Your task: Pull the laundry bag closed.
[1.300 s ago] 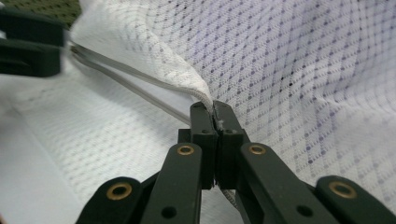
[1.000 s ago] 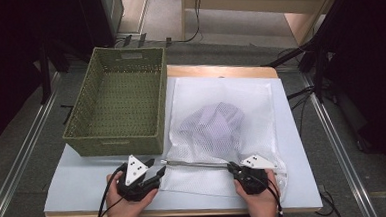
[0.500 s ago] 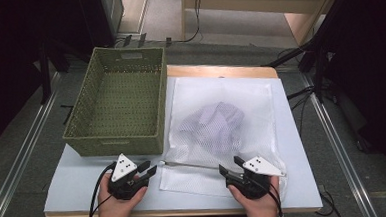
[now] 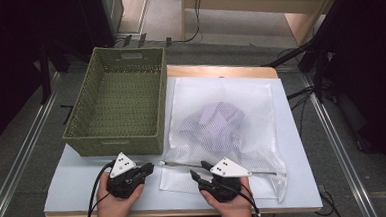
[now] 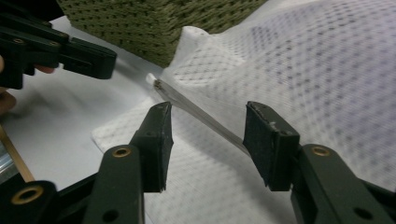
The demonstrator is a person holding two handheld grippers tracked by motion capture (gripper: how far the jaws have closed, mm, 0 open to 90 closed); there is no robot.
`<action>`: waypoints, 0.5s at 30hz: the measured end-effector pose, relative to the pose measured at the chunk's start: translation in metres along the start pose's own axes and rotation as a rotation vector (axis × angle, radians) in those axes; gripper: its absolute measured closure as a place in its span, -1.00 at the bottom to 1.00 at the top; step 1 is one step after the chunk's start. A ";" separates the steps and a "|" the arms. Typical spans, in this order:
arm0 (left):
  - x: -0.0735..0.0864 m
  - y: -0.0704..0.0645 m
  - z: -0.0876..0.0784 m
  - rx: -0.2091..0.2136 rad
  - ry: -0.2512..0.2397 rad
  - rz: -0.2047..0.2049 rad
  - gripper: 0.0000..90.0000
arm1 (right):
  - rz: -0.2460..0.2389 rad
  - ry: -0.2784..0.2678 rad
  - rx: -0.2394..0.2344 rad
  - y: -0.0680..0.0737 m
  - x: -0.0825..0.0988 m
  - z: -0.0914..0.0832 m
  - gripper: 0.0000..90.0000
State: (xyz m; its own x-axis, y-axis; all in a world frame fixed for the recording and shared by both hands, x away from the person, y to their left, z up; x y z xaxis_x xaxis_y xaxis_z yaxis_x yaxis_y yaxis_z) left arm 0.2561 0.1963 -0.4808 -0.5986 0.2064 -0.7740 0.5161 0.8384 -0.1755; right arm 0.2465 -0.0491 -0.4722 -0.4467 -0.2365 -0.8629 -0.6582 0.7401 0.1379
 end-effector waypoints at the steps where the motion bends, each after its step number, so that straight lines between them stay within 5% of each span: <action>1: 0.001 0.002 0.001 -0.016 0.010 -0.004 0.88 | 0.000 0.004 -0.010 0.001 -0.001 0.003 0.32; 3: 0.004 0.010 0.004 -0.084 0.046 -0.004 0.87 | 0.007 0.016 -0.033 0.004 -0.002 0.009 0.66; 6: 0.006 0.018 0.008 -0.080 0.072 -0.060 0.97 | -0.013 0.050 -0.046 0.010 -0.001 0.018 1.00; 15: -0.001 0.002 0.028 -0.063 0.099 -0.013 1.00 | -0.007 0.116 -0.032 0.008 0.009 0.039 1.00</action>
State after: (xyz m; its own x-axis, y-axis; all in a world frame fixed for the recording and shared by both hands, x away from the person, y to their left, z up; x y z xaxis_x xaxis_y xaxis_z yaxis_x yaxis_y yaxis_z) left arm 0.2749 0.1842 -0.4971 -0.6642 0.2418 -0.7074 0.4700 0.8709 -0.1437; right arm 0.2608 -0.0205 -0.4980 -0.5080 -0.3138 -0.8022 -0.6796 0.7183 0.1493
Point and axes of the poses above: each handheld gripper's, and its own axes: z roughly forward along the jaws, x roughly out of its underside, y roughly to its left, the point moved 4 cm from there along z, roughly forward along the jaws, and after that the axes turned 2 degrees about -z, right-handed, at the moved point
